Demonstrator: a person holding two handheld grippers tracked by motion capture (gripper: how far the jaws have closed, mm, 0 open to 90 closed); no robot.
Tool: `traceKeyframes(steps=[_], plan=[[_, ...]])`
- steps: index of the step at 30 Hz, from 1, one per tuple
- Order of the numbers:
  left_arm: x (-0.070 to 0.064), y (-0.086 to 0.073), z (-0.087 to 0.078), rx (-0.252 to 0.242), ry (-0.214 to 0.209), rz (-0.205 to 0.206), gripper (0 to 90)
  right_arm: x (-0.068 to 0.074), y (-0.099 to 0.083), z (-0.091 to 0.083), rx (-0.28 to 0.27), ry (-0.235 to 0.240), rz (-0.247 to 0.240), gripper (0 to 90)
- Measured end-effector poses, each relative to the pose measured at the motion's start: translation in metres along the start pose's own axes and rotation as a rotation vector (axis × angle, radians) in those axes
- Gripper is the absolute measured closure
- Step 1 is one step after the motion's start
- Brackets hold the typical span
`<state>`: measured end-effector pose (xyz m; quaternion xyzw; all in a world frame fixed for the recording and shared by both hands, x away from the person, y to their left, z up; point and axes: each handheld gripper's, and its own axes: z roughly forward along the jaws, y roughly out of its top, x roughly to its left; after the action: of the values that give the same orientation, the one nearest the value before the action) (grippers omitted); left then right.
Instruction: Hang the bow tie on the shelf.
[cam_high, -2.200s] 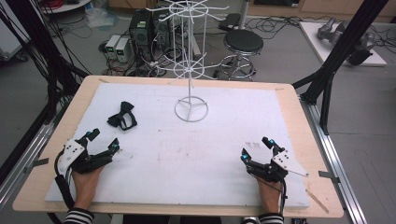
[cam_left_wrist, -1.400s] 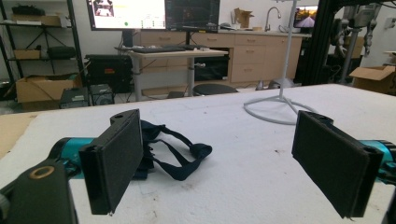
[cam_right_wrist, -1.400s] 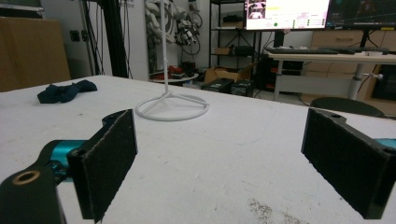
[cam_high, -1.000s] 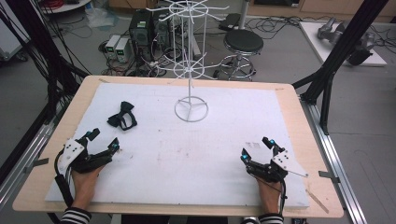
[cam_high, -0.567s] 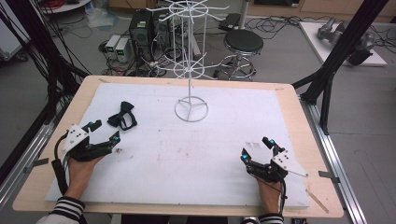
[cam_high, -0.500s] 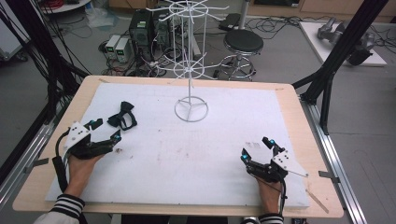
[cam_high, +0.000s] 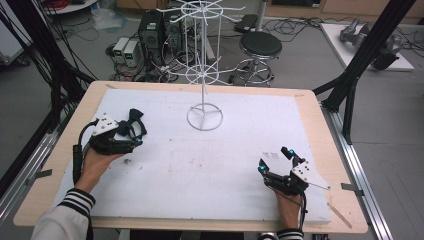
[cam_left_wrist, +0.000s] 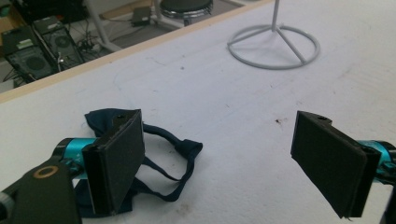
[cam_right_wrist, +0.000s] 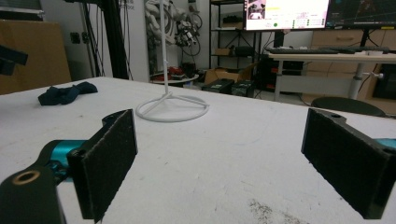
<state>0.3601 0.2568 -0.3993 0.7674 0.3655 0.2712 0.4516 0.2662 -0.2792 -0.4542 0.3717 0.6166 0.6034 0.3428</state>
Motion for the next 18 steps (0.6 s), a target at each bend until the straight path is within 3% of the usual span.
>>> traceKeyframes(steps=[7,18], plan=[[0.002,0.011,0.010,0.057,-0.004,0.024,19.7,0.000,0.000,0.000,0.001,-0.002,0.003,9.6],[0.018,0.020,0.029,0.173,-0.018,-0.019,22.9,0.000,0.000,0.000,-0.004,-0.005,0.001,9.6]])
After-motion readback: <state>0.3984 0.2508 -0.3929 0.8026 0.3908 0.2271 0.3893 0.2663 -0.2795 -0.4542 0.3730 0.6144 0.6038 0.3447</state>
